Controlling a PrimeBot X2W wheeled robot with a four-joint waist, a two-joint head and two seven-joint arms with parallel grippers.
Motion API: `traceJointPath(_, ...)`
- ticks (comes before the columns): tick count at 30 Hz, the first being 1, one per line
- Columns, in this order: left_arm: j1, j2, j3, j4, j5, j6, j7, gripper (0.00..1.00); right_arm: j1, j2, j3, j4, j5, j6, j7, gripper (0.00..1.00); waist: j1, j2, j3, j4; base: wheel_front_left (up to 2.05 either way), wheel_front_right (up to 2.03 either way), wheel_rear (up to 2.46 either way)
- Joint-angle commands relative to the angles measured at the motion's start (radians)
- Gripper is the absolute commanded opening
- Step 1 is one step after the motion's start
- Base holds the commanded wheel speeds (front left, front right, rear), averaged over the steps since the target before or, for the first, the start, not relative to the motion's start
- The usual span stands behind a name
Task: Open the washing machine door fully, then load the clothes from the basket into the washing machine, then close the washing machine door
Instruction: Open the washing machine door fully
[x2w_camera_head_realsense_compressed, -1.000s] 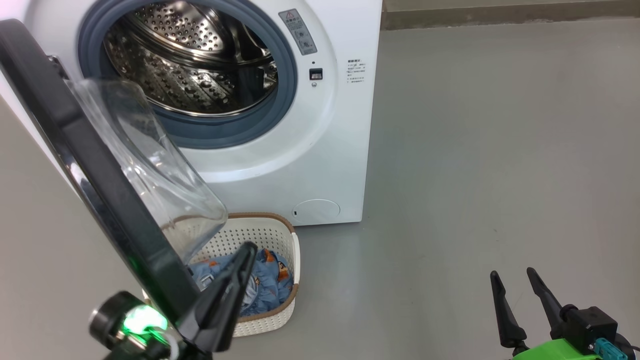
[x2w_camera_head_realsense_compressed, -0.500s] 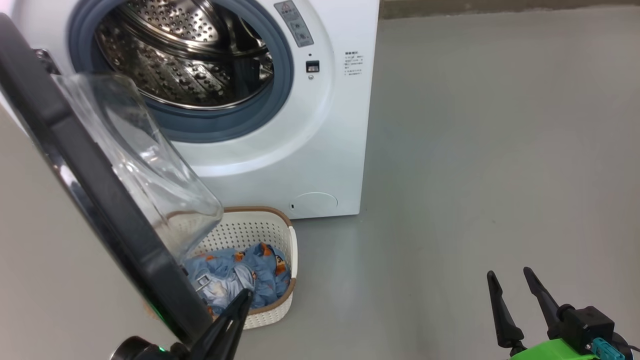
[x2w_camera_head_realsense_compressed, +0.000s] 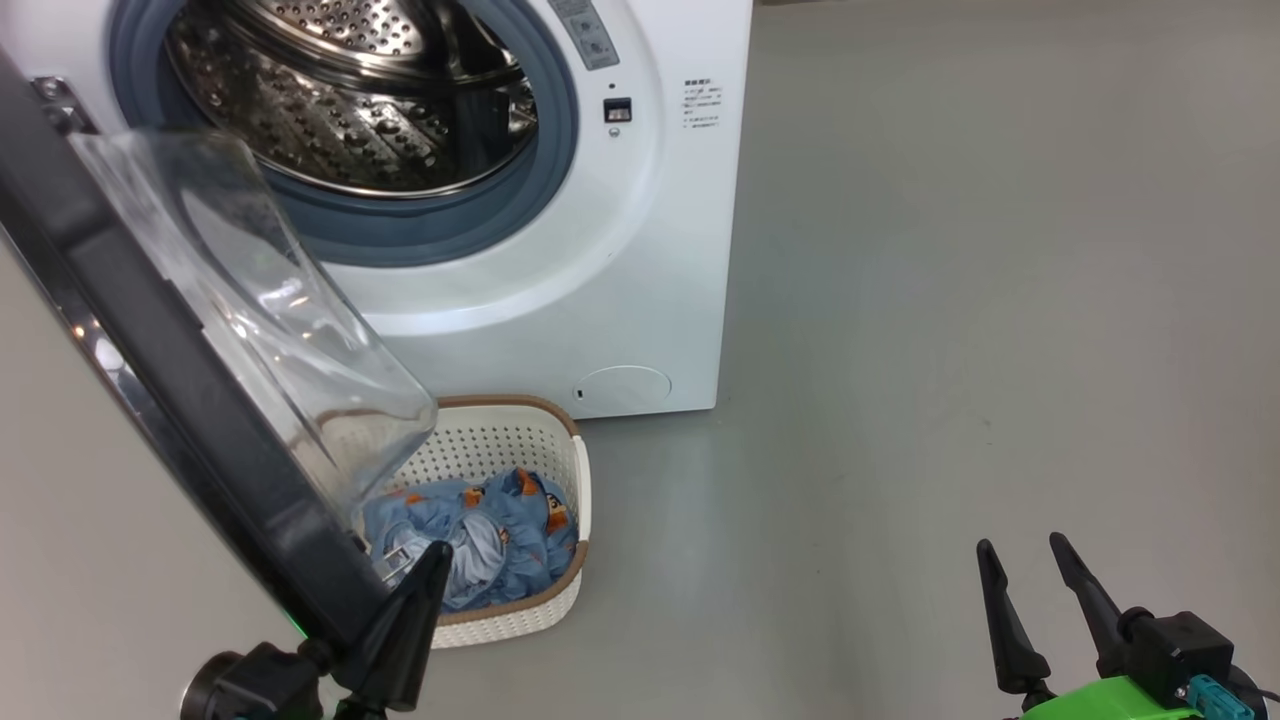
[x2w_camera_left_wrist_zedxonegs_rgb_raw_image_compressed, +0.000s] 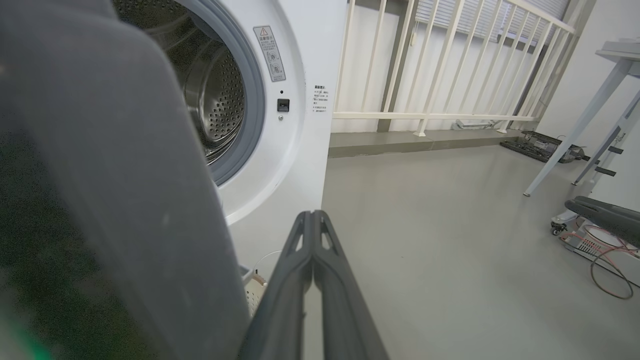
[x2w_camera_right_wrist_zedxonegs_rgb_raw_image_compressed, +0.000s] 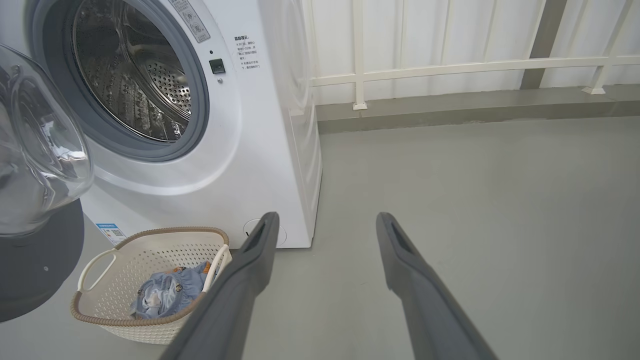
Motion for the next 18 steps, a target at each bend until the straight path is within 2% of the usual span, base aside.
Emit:
traceJointPath(1,-0.043,0.011,0.046,-0.009,-0.007,-0.003,-0.005,0.00,-0.018,-0.005,0.022,-0.024,0.015,0.006,-0.007,1.00,0.0000,-0.0001,0.003,0.006,0.00,0.00,0.00)
traceJointPath(11,-0.049,0.018,0.030,0.021,-0.014,-0.003,-0.005,0.00,-0.025,-0.005,0.026,-0.012,0.016,0.006,-0.007,1.00,0.0000,-0.0001,0.009,0.065,0.00,0.00,0.00)
traceJointPath(18,-0.048,0.016,0.058,0.028,-0.017,-0.003,-0.005,0.00,-0.037,-0.005,0.034,-0.001,0.022,0.006,-0.007,1.00,0.0000,-0.0001,0.009,0.109,0.00,0.00,0.00)
